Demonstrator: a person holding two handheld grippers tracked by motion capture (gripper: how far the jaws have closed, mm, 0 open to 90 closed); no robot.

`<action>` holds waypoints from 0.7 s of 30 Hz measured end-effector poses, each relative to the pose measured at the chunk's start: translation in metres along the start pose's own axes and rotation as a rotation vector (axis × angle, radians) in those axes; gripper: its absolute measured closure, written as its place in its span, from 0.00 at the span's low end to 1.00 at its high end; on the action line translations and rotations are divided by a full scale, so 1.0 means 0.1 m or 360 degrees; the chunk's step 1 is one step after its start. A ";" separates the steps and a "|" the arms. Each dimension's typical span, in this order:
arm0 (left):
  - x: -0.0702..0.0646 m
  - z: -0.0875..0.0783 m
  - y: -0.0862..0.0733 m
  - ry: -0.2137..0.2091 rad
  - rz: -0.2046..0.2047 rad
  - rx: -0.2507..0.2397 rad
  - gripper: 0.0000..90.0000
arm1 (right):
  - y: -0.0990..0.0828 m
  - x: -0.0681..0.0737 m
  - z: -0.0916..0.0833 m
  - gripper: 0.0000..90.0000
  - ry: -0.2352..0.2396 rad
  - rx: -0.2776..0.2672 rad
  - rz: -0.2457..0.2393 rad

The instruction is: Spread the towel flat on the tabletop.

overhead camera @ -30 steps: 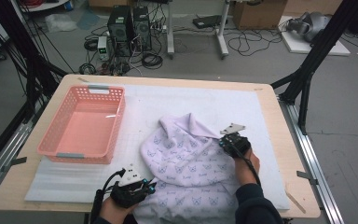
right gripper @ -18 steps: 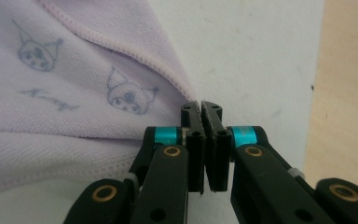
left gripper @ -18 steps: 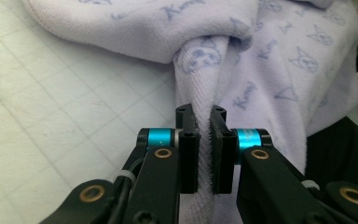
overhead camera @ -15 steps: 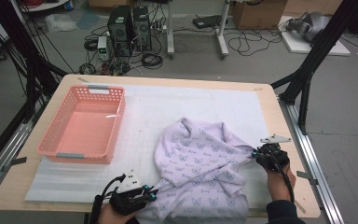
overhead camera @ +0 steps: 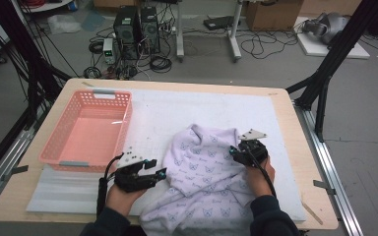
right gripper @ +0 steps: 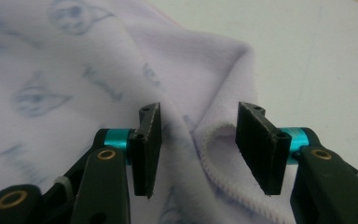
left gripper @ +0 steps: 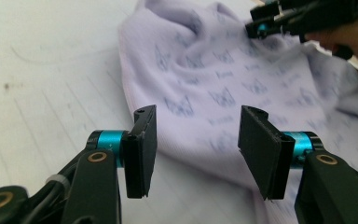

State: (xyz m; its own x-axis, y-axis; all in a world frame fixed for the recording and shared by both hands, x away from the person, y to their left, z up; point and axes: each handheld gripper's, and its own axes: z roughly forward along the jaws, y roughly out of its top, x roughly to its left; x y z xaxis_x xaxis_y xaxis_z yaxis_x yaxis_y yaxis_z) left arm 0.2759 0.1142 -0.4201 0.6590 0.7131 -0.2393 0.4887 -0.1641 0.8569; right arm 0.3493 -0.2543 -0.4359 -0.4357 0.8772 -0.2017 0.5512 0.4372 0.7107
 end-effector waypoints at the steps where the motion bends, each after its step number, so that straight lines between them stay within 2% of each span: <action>1: 0.03 0.06 0.05 0.0004 0.0011 0.0013 0.51 | -0.01 -0.04 0.05 0.60 -0.0016 0.0009 0.0005; 2: 0.05 0.12 0.09 0.0011 0.0025 0.0019 0.51 | -0.02 -0.11 0.08 0.63 0.0015 0.0000 0.0048; 3: 0.07 0.16 0.14 0.0027 0.0027 0.0028 0.51 | -0.03 -0.16 0.08 0.71 0.0036 -0.0017 0.0092; 4: 0.09 0.20 0.18 0.0034 0.0016 0.0024 0.50 | -0.04 -0.20 0.08 0.74 0.0013 -0.0017 0.0096; 5: 0.11 0.22 0.20 0.0034 0.0000 0.0010 0.48 | -0.06 -0.26 0.08 0.74 0.0036 -0.0010 0.0131; 6: 0.13 0.25 0.23 0.0050 -0.0001 0.0007 0.48 | -0.06 -0.30 0.07 0.82 0.0037 0.0005 0.0150; 7: 0.14 0.27 0.26 0.0067 -0.0002 0.0009 0.47 | -0.07 -0.33 0.06 0.90 0.0026 0.0030 0.0127; 9: 0.16 0.31 0.30 0.0087 -0.0006 0.0010 0.46 | -0.07 -0.39 0.05 0.94 0.0004 0.0076 0.0064; 11: 0.17 0.35 0.33 0.0100 -0.0021 0.0014 0.46 | -0.06 -0.48 0.02 0.95 -0.0061 0.0083 0.0034; 14: 0.18 0.43 0.35 0.0116 -0.0031 0.0024 0.46 | -0.10 -0.71 -0.03 0.95 -0.0201 0.0053 0.0152; 16: 0.20 0.46 0.36 0.0134 -0.0033 0.0024 0.46 | -0.15 -0.87 -0.05 0.95 -0.0304 0.0070 0.0223; 17: 0.22 0.49 0.37 0.0148 -0.0034 0.0048 0.46 | -0.17 -0.95 -0.05 0.95 -0.0319 0.0079 0.0284; 19: 0.25 0.52 0.39 0.0167 -0.0049 0.0036 0.46 | -0.21 -1.05 -0.08 0.92 -0.0297 0.0042 0.0351; 21: 0.29 0.57 0.41 0.0166 -0.0065 0.0029 0.47 | -0.21 -1.06 -0.10 0.75 -0.0233 0.0003 0.0364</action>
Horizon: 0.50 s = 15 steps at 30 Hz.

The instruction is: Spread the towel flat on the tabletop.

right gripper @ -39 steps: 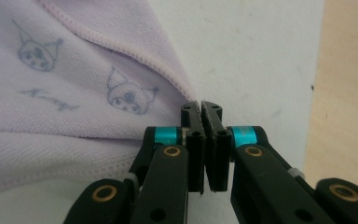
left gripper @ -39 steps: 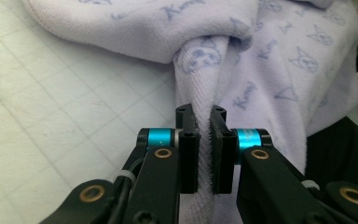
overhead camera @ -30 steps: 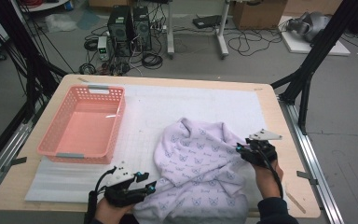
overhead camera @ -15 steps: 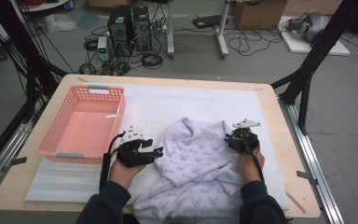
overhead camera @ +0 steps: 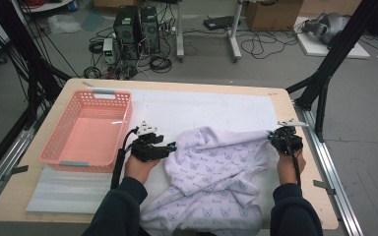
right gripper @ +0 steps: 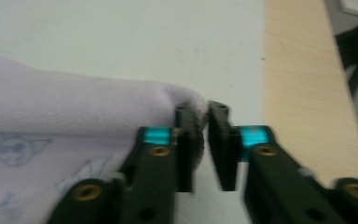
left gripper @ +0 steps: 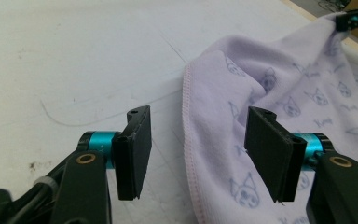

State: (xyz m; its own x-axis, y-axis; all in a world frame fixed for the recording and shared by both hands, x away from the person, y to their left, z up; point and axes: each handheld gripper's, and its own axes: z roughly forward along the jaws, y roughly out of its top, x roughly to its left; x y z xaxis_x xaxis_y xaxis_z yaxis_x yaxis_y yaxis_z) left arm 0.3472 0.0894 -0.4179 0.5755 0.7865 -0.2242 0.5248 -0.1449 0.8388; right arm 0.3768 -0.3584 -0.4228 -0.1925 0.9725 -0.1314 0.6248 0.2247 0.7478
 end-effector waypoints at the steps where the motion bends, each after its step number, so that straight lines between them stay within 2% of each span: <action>1: 0.01 0.03 0.01 0.0000 -0.0004 0.0004 0.48 | 0.00 0.01 -0.02 0.75 0.0018 -0.0012 -0.0004; 3: 0.04 0.09 0.04 -0.0007 -0.0012 0.0010 0.51 | 0.00 0.03 -0.08 0.71 0.0083 -0.0063 -0.0019; 5: 0.06 0.18 0.06 -0.0018 -0.0025 -0.0001 0.54 | -0.01 0.07 -0.15 0.69 0.0123 -0.0100 -0.0067; 6: 0.08 0.22 0.07 -0.0025 -0.0038 -0.0026 0.56 | -0.02 0.10 -0.19 0.68 0.0147 -0.0122 -0.0074; 7: 0.10 0.28 0.08 -0.0031 -0.0062 -0.0007 0.59 | -0.03 0.12 -0.23 0.68 0.0171 -0.0135 -0.0095; 11: 0.13 0.45 0.13 -0.0027 -0.0108 0.0003 0.61 | -0.08 0.23 -0.37 0.66 0.0233 -0.0188 -0.0174; 12: 0.12 0.49 0.14 -0.0040 -0.0116 -0.0015 0.61 | -0.10 0.25 -0.40 0.66 0.0235 -0.0184 -0.0202; 13: 0.11 0.54 0.15 -0.0060 -0.0134 0.0005 0.61 | -0.12 0.27 -0.41 0.66 0.0245 -0.0184 -0.0206; 15: 0.06 0.65 0.15 -0.0101 -0.0103 0.0079 0.61 | -0.16 0.30 -0.43 0.66 0.0268 -0.0185 -0.0210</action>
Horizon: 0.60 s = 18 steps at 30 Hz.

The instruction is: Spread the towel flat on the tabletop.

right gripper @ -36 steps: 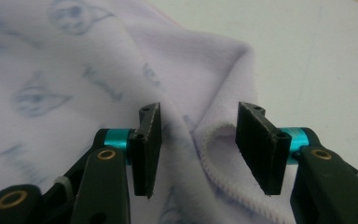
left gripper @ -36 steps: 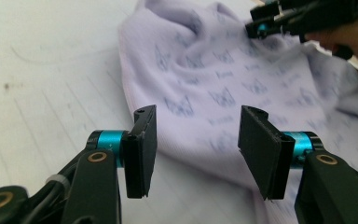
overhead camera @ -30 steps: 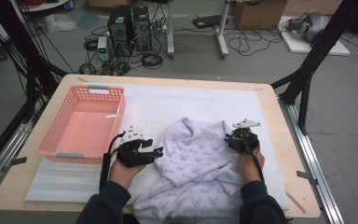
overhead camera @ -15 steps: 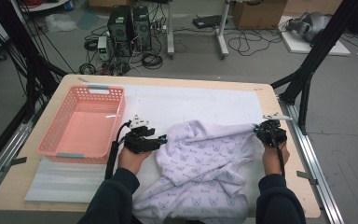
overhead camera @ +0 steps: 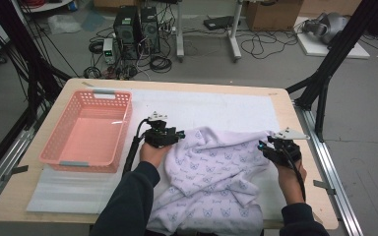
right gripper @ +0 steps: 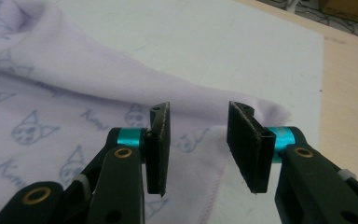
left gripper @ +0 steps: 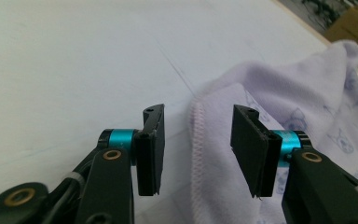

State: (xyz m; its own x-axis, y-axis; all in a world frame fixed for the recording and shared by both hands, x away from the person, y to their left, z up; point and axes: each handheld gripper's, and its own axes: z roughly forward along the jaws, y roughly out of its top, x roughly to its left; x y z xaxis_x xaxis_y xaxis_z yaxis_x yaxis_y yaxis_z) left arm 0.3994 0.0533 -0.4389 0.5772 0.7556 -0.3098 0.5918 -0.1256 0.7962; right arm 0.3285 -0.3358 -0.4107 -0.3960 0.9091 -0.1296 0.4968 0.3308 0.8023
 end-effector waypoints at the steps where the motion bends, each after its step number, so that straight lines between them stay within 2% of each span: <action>1: -0.02 0.05 -0.01 -0.0018 -0.0001 0.0035 0.61 | -0.02 0.01 0.00 0.65 0.0003 0.0004 -0.0013; 2: -0.04 0.09 -0.02 -0.0014 0.0012 0.0090 0.66 | -0.04 0.03 0.00 0.65 0.0015 0.0010 -0.0019; 3: -0.06 0.11 -0.04 0.0025 0.0038 0.0137 0.76 | -0.05 0.04 -0.01 0.65 0.0025 0.0021 -0.0023; 4: -0.08 0.11 -0.05 0.0065 0.0082 0.0195 0.92 | -0.07 0.06 -0.01 0.65 0.0030 0.0025 -0.0019; 5: -0.09 0.09 -0.07 0.0087 0.0109 0.0229 0.95 | -0.08 0.07 -0.02 0.64 0.0049 0.0025 -0.0010; 7: -0.13 -0.02 -0.11 0.0127 0.0146 0.0251 0.95 | -0.10 0.09 -0.04 0.63 0.0066 0.0028 -0.0017; 8: -0.15 -0.09 -0.14 0.0147 0.0184 0.0265 0.95 | -0.11 0.11 -0.05 0.62 0.0089 0.0031 -0.0013; 10: -0.18 -0.27 -0.24 0.0160 0.0198 0.0224 0.95 | -0.12 0.18 -0.06 0.62 0.0127 0.0042 -0.0040; 12: -0.19 -0.38 -0.31 0.0177 0.0223 0.0217 0.95 | -0.12 0.26 -0.06 0.59 0.0218 0.0037 -0.0062; 13: -0.20 -0.44 -0.33 0.0185 0.0258 0.0231 0.95 | -0.12 0.31 -0.05 0.57 0.0283 0.0040 -0.0063; 15: -0.22 -0.55 -0.39 0.0183 0.0257 0.0190 0.95 | -0.11 0.42 -0.03 0.56 0.0431 0.0046 -0.0076; 16: -0.23 -0.60 -0.41 0.0182 0.0263 0.0178 0.95 | -0.11 0.49 -0.03 0.56 0.0471 0.0056 -0.0102; 18: -0.25 -0.66 -0.48 0.0158 0.0235 0.0147 0.95 | -0.10 0.60 0.00 0.56 0.0524 0.0082 -0.0164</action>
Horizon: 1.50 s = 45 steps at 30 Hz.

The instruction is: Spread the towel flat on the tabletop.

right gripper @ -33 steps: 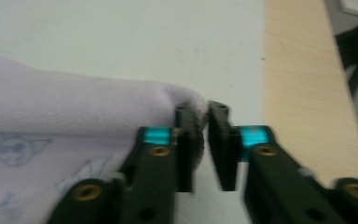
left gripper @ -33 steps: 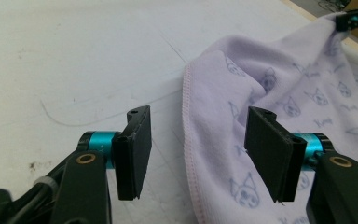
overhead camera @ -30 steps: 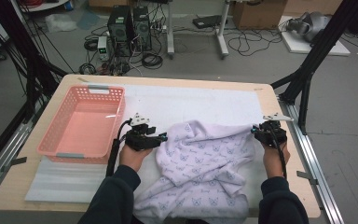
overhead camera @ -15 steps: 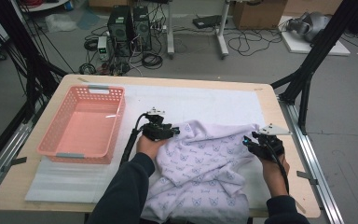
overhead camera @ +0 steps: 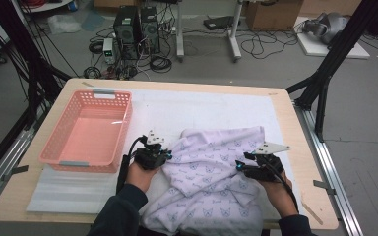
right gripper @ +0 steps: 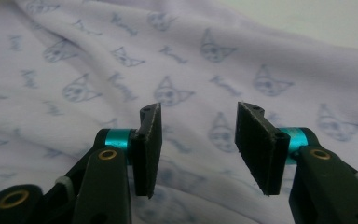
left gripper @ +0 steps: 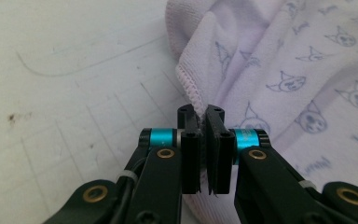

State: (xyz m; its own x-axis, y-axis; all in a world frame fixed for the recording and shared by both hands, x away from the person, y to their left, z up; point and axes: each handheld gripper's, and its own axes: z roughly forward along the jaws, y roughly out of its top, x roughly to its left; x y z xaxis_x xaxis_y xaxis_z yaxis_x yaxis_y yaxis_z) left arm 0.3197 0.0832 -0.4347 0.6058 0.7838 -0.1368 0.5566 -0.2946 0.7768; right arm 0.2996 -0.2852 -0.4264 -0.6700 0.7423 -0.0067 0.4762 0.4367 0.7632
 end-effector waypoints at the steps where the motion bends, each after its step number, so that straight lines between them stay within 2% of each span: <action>1: -0.01 -0.03 -0.03 0.0000 0.0010 -0.0006 0.95 | 0.00 0.02 0.02 0.57 0.0009 0.0010 -0.0020; 3: -0.02 -0.07 -0.10 -0.0017 0.0010 -0.0022 0.95 | 0.00 0.06 0.07 0.61 0.0032 0.0050 -0.0036; 5: -0.04 -0.10 -0.16 -0.0026 0.0012 -0.0045 0.95 | -0.02 0.08 0.12 0.69 0.0060 0.0104 -0.0057; 7: -0.05 -0.12 -0.20 -0.0047 0.0020 -0.0061 0.94 | -0.06 0.10 0.13 0.88 0.0113 0.0139 -0.0073; 8: -0.06 -0.13 -0.22 -0.0045 0.0023 -0.0068 0.94 | -0.07 0.12 0.10 0.94 0.0128 0.0145 -0.0087; 11: -0.08 -0.13 -0.26 -0.0070 0.0019 -0.0063 0.94 | -0.09 0.17 0.02 0.98 0.0129 0.0173 -0.0171; 13: -0.11 -0.12 -0.29 -0.0101 0.0003 -0.0065 0.94 | -0.12 0.18 -0.05 0.98 0.0142 0.0195 -0.0180; 16: -0.14 -0.11 -0.30 -0.0149 0.0018 -0.0070 0.92 | -0.19 0.21 -0.19 0.98 0.0158 0.0210 -0.0190; 17: -0.15 -0.11 -0.30 -0.0156 0.0023 -0.0082 0.88 | -0.21 0.23 -0.25 0.98 0.0160 0.0213 -0.0184; 19: -0.14 -0.09 -0.27 -0.0153 0.0015 -0.0112 0.73 | -0.27 0.25 -0.34 0.98 0.0162 0.0219 -0.0181; 21: -0.09 -0.05 -0.23 -0.0176 -0.0048 -0.0133 0.59 | -0.33 0.25 -0.43 0.98 0.0159 0.0240 -0.0176; 23: -0.06 -0.02 -0.17 -0.0170 -0.0075 -0.0180 0.52 | -0.38 0.23 -0.51 0.98 0.0161 0.0239 -0.0158; 25: -0.05 0.00 -0.08 -0.0152 -0.0039 -0.0214 0.51 | -0.41 0.19 -0.56 0.95 0.0158 0.0192 -0.0155; 26: -0.03 0.02 -0.04 -0.0151 -0.0045 -0.0261 0.52 | -0.41 0.18 -0.58 0.91 0.0153 0.0166 -0.0148; 27: 0.00 0.04 0.01 -0.0148 -0.0056 -0.0283 0.54 | -0.41 0.17 -0.60 0.83 0.0117 0.0129 -0.0147; 29: 0.06 0.10 0.11 -0.0130 -0.0085 -0.0276 0.55 | -0.40 0.14 -0.62 0.78 0.0092 0.0060 -0.0119; 30: 0.09 0.13 0.14 -0.0110 -0.0099 -0.0301 0.56 | -0.39 0.13 -0.63 0.77 0.0079 0.0039 -0.0115; 31: 0.13 0.16 0.19 -0.0122 -0.0111 -0.0292 0.58 | -0.39 0.12 -0.64 0.76 0.0067 0.0026 -0.0114; 32: 0.18 0.19 0.24 -0.0124 -0.0157 -0.0306 0.59 | -0.38 0.11 -0.64 0.75 0.0070 0.0016 -0.0110; 34: 0.24 0.23 0.29 -0.0116 -0.0185 -0.0322 0.60 | -0.36 0.09 -0.64 0.74 0.0059 -0.0014 -0.0112; 37: 0.27 0.35 0.34 -0.0126 -0.0146 -0.0235 0.62 | -0.35 0.08 -0.62 0.73 0.0051 -0.0035 -0.0098; 39: 0.25 0.42 0.32 -0.0140 -0.0114 -0.0183 0.62 | -0.34 0.08 -0.60 0.73 0.0052 -0.0033 -0.0111; 41: 0.22 0.49 0.30 -0.0156 -0.0111 -0.0118 0.59 | -0.33 0.08 -0.58 0.73 0.0055 -0.0028 -0.0108; 43: 0.16 0.56 0.29 -0.0170 -0.0060 -0.0095 0.58 | -0.33 0.06 -0.56 0.72 0.0053 -0.0019 -0.0109; 45: 0.13 0.60 0.28 -0.0154 -0.0031 -0.0072 0.58 | -0.31 0.04 -0.55 0.72 0.0047 -0.0022 -0.0106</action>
State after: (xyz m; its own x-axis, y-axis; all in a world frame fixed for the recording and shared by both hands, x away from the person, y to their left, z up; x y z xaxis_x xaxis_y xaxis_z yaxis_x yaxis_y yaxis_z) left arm 0.3772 0.0524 -0.4518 0.6483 0.7321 -0.2093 0.5440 -0.2530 0.8000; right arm 0.2508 -0.3236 -0.4151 -0.7166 0.6964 -0.0392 0.4221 0.4777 0.7705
